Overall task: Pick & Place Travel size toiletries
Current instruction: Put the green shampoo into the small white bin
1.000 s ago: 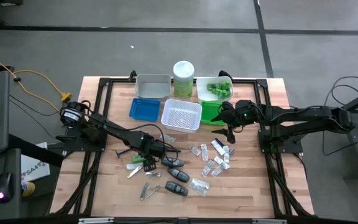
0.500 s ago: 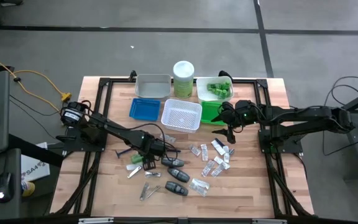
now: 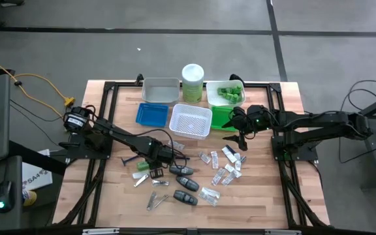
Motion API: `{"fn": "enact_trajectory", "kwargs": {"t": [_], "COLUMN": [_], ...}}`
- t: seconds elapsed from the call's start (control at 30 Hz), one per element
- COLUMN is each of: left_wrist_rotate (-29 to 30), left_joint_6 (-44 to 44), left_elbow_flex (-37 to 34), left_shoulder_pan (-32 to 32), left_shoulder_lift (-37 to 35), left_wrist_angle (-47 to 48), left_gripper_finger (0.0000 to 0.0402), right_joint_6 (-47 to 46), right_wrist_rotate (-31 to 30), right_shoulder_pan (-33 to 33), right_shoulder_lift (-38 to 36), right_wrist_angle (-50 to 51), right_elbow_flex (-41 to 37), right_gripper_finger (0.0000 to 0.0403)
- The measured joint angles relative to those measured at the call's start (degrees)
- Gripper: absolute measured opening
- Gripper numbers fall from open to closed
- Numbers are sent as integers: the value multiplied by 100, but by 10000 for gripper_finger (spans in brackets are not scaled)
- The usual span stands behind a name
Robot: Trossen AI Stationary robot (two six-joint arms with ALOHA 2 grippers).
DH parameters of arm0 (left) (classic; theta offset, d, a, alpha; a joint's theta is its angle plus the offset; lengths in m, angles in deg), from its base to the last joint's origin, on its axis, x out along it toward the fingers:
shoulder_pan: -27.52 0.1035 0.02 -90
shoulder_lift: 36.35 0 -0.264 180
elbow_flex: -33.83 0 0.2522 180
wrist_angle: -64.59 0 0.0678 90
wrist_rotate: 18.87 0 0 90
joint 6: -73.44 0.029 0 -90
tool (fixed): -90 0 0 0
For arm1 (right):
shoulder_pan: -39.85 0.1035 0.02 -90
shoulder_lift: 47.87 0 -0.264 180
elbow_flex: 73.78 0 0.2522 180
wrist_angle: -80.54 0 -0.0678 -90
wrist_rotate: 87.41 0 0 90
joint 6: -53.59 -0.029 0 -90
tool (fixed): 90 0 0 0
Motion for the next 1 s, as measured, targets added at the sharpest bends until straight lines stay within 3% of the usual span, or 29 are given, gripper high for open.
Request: {"fn": "enact_trajectory", "kwargs": {"t": [0.2, 0.6, 0.83, 1.0], "left_wrist_rotate": [194, 2126, 2617, 2425], "left_joint_6": [261, 1061, 2214, 3491], "left_elbow_flex": [297, 417, 420, 422], "left_shoulder_pan": [-13, -85, -2, 212], "left_shoulder_lift": [38, -549, -783, -796], "left_wrist_angle": [244, -575, -2235, -3833], "left_gripper_finger": [92, 92, 92, 92], "right_joint_6": [0, -26, -105, -122], "right_wrist_rotate": [0, -72, -59, 159], "right_shoulder_pan": [0, -2, -2, 0], "right_shoulder_lift": [0, -2, -2, 4], "right_wrist_angle": [44, 131, -964, -1931], "right_elbow_flex": [0, -93, -777, -994], "right_gripper_finger": [244, 244, 244, 244]}}
